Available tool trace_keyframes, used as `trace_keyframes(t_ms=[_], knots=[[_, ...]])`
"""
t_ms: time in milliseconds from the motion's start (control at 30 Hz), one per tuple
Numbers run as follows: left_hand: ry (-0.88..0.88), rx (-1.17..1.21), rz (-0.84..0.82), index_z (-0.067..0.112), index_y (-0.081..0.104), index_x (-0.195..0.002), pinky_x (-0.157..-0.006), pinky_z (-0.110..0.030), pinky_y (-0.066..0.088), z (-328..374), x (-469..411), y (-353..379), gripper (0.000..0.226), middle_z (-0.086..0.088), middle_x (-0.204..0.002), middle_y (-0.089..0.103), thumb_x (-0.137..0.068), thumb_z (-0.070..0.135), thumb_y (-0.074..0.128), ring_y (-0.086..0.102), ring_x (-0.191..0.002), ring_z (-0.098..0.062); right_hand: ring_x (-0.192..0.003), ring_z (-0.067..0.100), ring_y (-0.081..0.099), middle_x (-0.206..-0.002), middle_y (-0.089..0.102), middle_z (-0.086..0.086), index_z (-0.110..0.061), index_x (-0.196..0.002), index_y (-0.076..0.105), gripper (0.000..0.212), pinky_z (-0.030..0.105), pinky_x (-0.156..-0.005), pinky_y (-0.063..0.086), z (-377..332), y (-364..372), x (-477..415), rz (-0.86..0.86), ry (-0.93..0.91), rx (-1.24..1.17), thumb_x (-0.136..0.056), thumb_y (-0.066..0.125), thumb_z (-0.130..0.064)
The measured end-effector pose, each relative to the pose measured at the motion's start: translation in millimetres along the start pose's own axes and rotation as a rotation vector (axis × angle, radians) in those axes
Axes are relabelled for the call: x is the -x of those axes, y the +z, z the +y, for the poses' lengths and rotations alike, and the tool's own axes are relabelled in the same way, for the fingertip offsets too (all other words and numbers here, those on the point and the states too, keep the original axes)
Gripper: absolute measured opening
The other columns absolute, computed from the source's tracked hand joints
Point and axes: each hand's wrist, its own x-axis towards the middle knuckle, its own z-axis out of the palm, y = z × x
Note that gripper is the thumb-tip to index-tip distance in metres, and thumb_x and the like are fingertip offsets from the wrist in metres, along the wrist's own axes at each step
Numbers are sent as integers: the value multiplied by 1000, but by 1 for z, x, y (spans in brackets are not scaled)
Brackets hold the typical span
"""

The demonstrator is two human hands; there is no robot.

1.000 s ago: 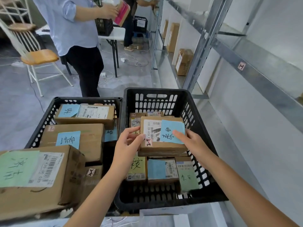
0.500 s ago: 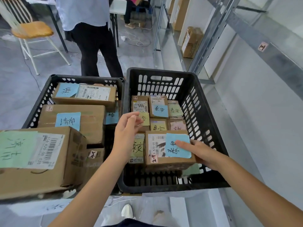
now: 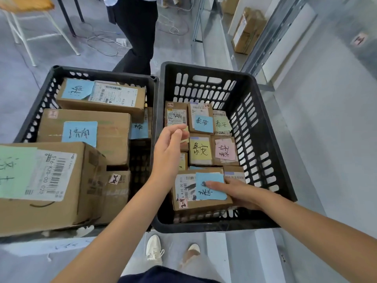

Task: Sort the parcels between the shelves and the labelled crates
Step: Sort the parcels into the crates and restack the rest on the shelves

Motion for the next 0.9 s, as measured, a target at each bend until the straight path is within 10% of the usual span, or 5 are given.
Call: trace_keyframes(t_ms=[333, 633, 900], knots=[[-7, 27, -41, 23, 66, -110, -85, -24, 55, -2, -5, -2, 24, 4, -104, 71, -104, 20, 44, 67, -101, -6, -111, 30, 68, -121, 71, 15, -32, -138, 33, 70, 49, -88, 58, 1, 2, -13, 38, -121, -345, -82, 75, -34], [3, 17, -52, 20, 65, -112, -88, -23, 56, 0, -4, 0, 23, 4, -105, 69, -104, 19, 43, 66, -101, -4, -104, 13, 71, -115, 72, -3, -45, -134, 38, 68, 29, -78, 60, 5, 20, -15, -46, -78, 111, -82, 80, -35], [6, -10, -61, 19, 65, -112, -87, -26, 56, -1, -4, 1, 22, 5, -105, 69, -104, 19, 44, 65, -102, -4, -102, 22, 69, -110, 70, -9, -56, -116, 44, 60, 45, -68, 61, -13, 22, -1, 24, -27, 409, -67, 51, -90]])
